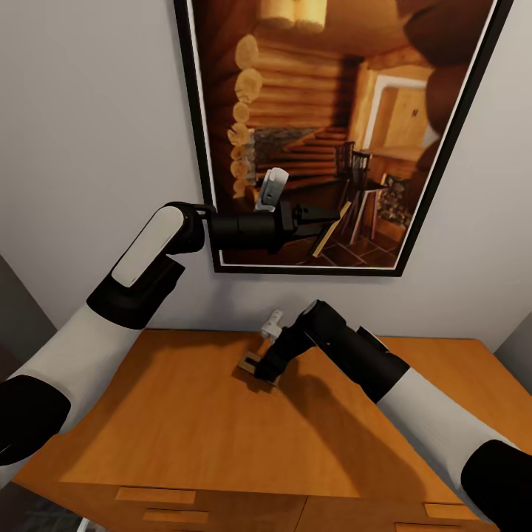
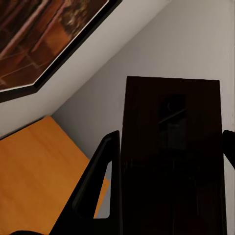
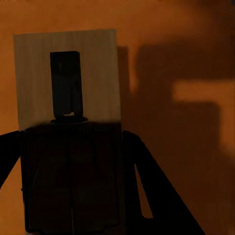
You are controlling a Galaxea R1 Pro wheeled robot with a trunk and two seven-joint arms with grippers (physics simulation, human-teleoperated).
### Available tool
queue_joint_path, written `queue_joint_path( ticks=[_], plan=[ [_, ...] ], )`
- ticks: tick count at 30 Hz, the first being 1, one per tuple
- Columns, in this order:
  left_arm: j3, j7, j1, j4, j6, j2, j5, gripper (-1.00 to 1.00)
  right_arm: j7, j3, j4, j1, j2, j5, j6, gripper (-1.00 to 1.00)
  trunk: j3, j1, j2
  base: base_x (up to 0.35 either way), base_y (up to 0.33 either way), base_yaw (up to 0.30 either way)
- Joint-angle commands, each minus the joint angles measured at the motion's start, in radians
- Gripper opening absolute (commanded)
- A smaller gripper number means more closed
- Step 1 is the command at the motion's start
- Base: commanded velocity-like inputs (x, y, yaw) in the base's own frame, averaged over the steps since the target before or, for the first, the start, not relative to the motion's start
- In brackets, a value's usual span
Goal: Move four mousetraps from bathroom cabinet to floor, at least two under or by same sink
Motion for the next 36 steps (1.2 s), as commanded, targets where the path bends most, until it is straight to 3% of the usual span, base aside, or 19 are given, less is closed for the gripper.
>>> queue_joint_path(
  ticks=[1,6,18,22,27,36],
  plan=[
    [0.0,0.001,0.0,0.0,0.001,0.0,-0.001,-1.0,-0.002,0.0,0.0,0.0,0.0,-0.003,0.002,-1.0,0.0,0.0,0.0,0.0,0.0,0.0],
    [0.001,0.001,0.0,-0.004,0.002,0.001,0.0,-1.0,-0.002,-0.001,0.001,0.0,-0.001,-0.006,0.002,-1.0,0.0,0.0,0.0,-0.081,0.031,0.0],
    [-0.002,0.005,0.0,-0.011,0.004,0.013,0.0,-1.0,-0.001,0.004,0.0,0.002,-0.006,-0.003,0.0,-1.0,0.0,0.0,0.0,-0.306,0.084,0.0],
    [-0.002,0.005,0.001,-0.011,0.005,0.029,-0.001,-1.0,0.011,0.004,-0.003,0.004,-0.006,-0.004,-0.001,-1.0,0.0,0.0,0.0,-0.326,0.074,0.0],
    [-0.005,0.005,0.004,-0.01,0.005,0.072,-0.003,-1.0,0.09,0.004,-0.017,0.004,-0.011,-0.002,-0.002,-1.0,0.0,0.0,0.0,-0.327,0.068,0.0],
    [-0.013,0.007,0.017,-0.001,0.007,0.119,-0.006,-1.0,0.108,0.004,-0.021,0.008,-0.023,0.001,0.002,-1.0,0.0,0.0,0.0,-0.329,0.015,0.0]
  ],
)
